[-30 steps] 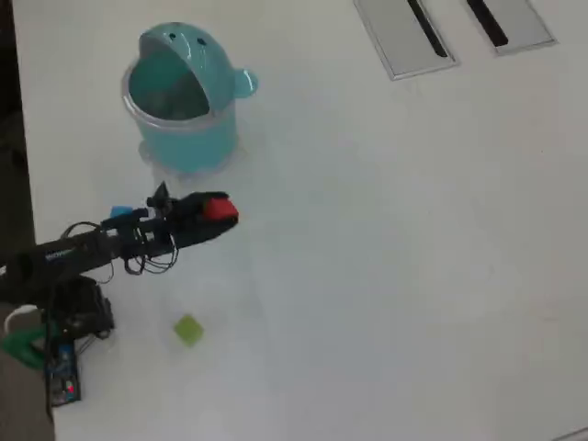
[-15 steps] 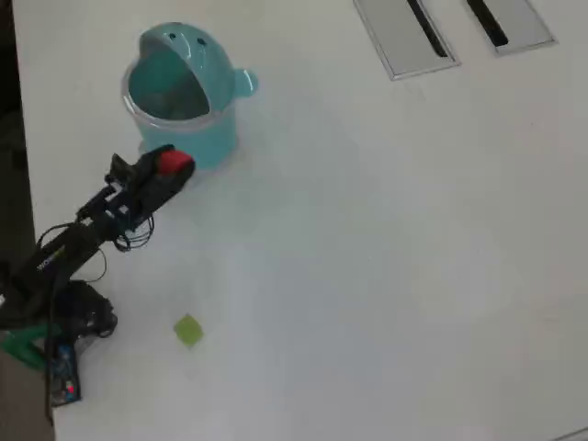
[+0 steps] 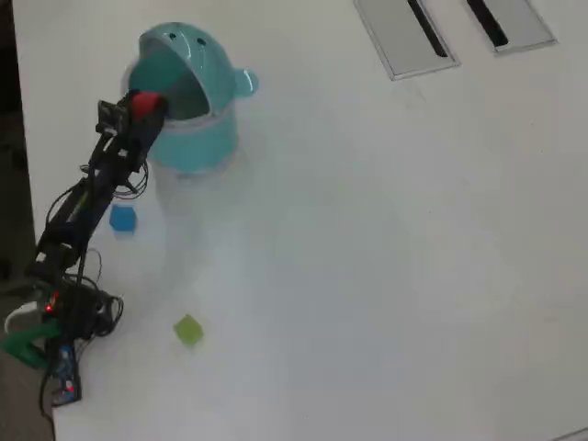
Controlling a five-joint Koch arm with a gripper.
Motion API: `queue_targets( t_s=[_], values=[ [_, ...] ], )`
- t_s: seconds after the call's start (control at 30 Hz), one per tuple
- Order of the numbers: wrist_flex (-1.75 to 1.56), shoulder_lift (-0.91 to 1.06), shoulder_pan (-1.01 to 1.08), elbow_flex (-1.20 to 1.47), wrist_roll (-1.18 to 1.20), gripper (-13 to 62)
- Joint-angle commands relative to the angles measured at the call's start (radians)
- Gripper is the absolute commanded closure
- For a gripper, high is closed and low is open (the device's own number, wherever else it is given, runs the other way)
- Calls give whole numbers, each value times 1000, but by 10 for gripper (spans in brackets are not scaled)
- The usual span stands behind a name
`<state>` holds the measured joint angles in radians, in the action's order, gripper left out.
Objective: Grasp RGB lego blocks and put them in the bin one by one.
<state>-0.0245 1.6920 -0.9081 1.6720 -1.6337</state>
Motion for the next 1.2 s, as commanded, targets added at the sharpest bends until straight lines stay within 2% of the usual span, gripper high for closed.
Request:
queue_targets(
  t_s=[0.0,0.23,0.27,0.3,0.37,0.63,0.77,0.87,1.17],
  values=[
    [-83,-46,-20,-160,-14,406],
    [-78,-239,-71,-333,-14,403],
    [-77,-319,-86,-414,-15,388],
    [-81,-353,-86,-445,-15,339],
    [-81,-370,-84,-462,-17,294],
    [-80,-376,-74,-469,-5,185],
    [-58,-321,-63,-433,41,150],
    [-21,-264,-60,-403,51,149],
    [-12,44,-17,-94,46,156]
  ],
)
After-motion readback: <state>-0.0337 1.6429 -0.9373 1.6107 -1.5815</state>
